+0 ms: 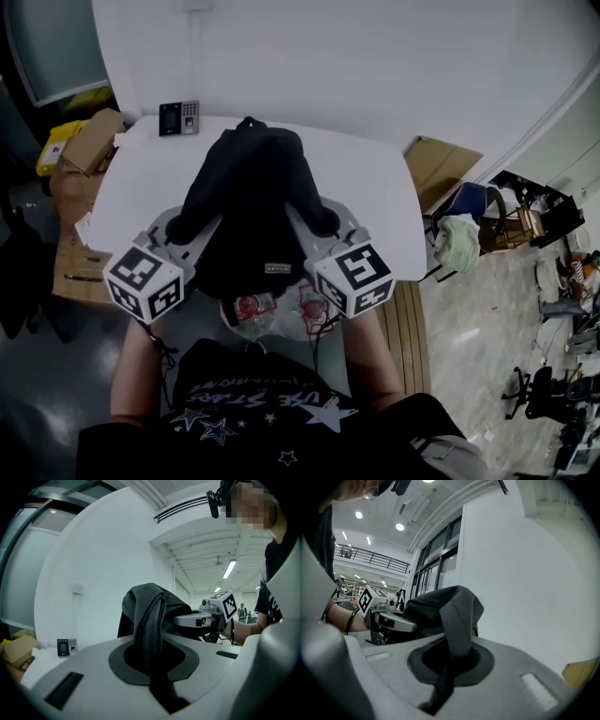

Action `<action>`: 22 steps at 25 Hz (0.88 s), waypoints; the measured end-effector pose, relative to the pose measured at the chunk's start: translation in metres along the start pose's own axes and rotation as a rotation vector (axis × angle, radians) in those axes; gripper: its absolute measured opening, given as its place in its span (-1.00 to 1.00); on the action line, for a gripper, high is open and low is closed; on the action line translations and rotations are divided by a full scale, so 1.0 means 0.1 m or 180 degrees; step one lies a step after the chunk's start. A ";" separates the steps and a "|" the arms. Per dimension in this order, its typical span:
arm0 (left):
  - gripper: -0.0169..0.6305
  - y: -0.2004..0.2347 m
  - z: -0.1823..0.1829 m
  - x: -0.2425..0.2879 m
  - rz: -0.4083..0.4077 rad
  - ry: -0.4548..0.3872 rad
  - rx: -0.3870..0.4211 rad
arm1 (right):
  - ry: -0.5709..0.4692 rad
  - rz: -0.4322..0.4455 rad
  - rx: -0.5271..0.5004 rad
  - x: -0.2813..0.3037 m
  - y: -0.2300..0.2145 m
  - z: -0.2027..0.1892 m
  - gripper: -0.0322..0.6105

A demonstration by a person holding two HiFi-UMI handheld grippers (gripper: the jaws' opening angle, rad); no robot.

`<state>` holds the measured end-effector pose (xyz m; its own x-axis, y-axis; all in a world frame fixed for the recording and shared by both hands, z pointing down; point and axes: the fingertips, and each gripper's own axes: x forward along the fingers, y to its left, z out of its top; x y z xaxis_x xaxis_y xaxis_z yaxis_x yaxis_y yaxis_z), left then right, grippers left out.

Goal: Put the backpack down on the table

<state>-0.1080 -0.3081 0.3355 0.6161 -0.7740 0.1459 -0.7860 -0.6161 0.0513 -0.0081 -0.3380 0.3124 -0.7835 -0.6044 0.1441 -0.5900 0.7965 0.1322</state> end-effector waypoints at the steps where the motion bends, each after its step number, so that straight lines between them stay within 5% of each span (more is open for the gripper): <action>1: -0.83 0.03 0.00 0.03 -0.0012 -0.0004 -0.0025 | 0.0003 0.0002 -0.0003 0.03 -0.03 -0.01 -0.89; 9: -0.83 0.39 0.00 0.32 -0.0238 -0.0018 -0.0011 | 0.0084 -0.0089 0.0180 0.38 -0.32 -0.08 -0.89; 22: -0.82 1.45 0.03 0.98 -0.0709 0.0066 0.0080 | 0.0214 -0.0532 0.0042 1.34 -0.88 -0.06 -0.89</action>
<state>-0.1617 -0.4738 0.3545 0.7731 -0.6153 0.1541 -0.6289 -0.7752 0.0600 -0.0597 -0.4895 0.3257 -0.6598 -0.7279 0.1865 -0.7139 0.6847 0.1470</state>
